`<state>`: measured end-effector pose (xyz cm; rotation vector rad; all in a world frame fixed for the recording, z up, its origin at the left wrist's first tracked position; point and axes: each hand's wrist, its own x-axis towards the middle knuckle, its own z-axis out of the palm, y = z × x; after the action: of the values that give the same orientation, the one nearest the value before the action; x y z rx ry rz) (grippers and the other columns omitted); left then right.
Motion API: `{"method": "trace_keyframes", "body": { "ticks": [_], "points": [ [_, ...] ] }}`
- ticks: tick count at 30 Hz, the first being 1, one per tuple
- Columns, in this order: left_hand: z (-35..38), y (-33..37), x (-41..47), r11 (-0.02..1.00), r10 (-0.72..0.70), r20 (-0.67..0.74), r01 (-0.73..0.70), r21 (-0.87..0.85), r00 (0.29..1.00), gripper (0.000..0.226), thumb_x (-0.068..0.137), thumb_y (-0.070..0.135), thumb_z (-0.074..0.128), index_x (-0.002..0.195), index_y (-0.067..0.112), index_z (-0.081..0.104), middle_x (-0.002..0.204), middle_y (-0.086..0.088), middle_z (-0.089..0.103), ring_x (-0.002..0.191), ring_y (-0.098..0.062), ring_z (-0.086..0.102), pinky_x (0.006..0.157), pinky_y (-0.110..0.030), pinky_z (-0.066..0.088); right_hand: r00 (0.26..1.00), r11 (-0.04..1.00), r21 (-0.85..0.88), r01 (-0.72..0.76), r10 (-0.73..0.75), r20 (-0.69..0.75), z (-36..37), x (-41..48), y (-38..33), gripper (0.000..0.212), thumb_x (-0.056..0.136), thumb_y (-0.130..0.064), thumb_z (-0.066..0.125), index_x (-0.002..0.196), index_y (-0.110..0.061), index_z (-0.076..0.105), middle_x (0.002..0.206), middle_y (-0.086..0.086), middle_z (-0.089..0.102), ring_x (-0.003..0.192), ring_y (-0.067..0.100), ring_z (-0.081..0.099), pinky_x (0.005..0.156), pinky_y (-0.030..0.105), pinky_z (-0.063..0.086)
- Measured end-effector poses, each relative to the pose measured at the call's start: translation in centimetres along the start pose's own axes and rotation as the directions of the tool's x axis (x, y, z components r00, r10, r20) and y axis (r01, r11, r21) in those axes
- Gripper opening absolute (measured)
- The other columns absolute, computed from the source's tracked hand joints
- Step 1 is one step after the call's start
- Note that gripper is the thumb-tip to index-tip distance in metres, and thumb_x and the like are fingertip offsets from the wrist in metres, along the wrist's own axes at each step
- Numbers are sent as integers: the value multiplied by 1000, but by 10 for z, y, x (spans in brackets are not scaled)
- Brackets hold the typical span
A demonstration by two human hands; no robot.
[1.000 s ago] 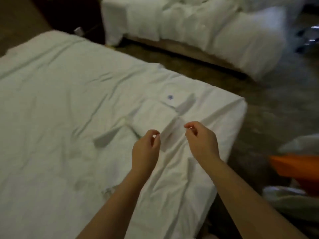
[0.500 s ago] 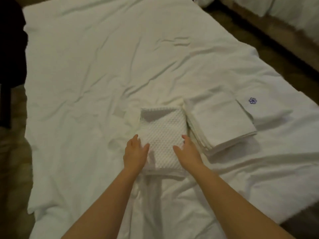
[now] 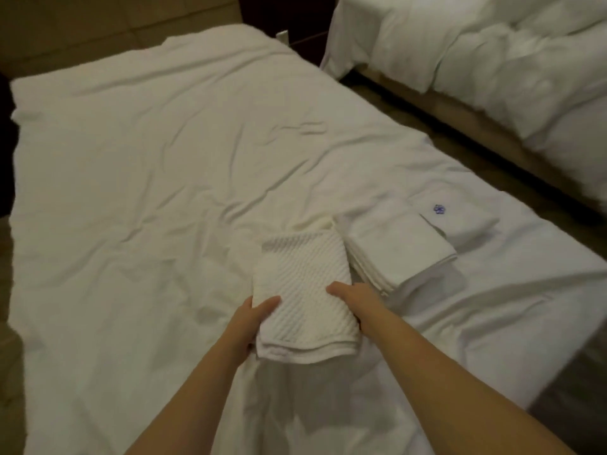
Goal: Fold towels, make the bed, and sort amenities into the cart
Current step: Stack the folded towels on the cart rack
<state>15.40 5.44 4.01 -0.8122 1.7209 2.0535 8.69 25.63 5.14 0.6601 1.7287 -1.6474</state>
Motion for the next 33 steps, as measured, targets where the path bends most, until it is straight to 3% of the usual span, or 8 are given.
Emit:
{"method": "trace_keyframes", "body": {
  "ticks": [6, 12, 15, 19, 21, 24, 29, 33],
  "points": [
    [45, 73, -69, 951, 303, 232, -307, -17, 924, 58, 74, 21, 71, 128, 11, 51, 119, -10, 66, 101, -18, 67, 71, -22, 55, 964, 938, 222, 266, -262, -49, -39, -127, -53, 47, 85, -11, 64, 129, -9, 46, 113, 10, 61, 98, 26, 62, 77, 37, 54],
    [175, 149, -176, 903, 375, 619, -423, -75, 690, 112, 38, 56, 89, 135, 19, 46, 123, -7, 65, 107, -24, 65, 76, -33, 57, 815, 721, 391, 573, -451, -363, -142, -328, -54, 65, 69, -21, 71, 129, -20, 45, 113, 6, 61, 94, 21, 62, 66, 31, 51],
    [256, 140, -235, 907, 262, 815, -421, -25, 516, 116, 35, 55, 90, 137, 23, 44, 123, -3, 65, 106, -20, 66, 73, -28, 57, 730, 633, 428, 645, -344, -591, -191, -424, -5, 81, 55, -25, 71, 132, -14, 47, 119, 13, 62, 95, 25, 63, 71, 35, 53],
    [346, 102, -310, 872, -7, 968, -472, 129, 252, 123, 26, 52, 92, 136, 27, 43, 122, -4, 64, 102, -19, 66, 76, -32, 55, 669, 470, 545, 695, -144, -729, -236, -516, 86, 32, 72, -14, 71, 103, -9, 64, 82, 12, 71, 84, 31, 63, 71, 38, 50],
    [382, 82, -339, 822, -166, 975, -525, 219, 147, 121, 26, 52, 92, 135, 33, 42, 125, 2, 62, 109, -18, 63, 80, -32, 54, 611, 324, 567, 757, -44, -791, -246, -545, 129, 52, 64, -25, 73, 113, -7, 66, 96, 17, 72, 96, 35, 63, 77, 40, 50],
    [432, 57, -369, 700, -393, 919, -660, 272, -37, 106, 35, 55, 89, 128, 41, 41, 126, 11, 60, 114, -10, 59, 88, -32, 52, 554, 145, 561, 815, 92, -828, -251, -570, 183, 49, 65, -33, 72, 109, -12, 66, 107, 18, 68, 104, 37, 59, 80, 46, 50],
    [521, -9, -381, 490, -650, 754, -810, 322, -93, 88, 64, 28, 83, 140, 29, 39, 129, 10, 55, 106, -1, 60, 80, -18, 50, 453, -99, 443, 891, 250, -856, -245, -552, 250, 46, 72, -11, 72, 118, -10, 62, 110, 18, 68, 107, 37, 59, 88, 51, 50],
    [586, -68, -376, 293, -743, 665, -928, 228, -71, 105, 49, 55, 80, 141, 25, 41, 134, 5, 53, 119, -14, 53, 104, -36, 42, 420, -307, 306, 901, 443, -792, -247, -520, 267, 34, 81, -8, 62, 114, -13, 60, 111, 17, 65, 102, 37, 59, 73, 46, 51]
  ]
}}
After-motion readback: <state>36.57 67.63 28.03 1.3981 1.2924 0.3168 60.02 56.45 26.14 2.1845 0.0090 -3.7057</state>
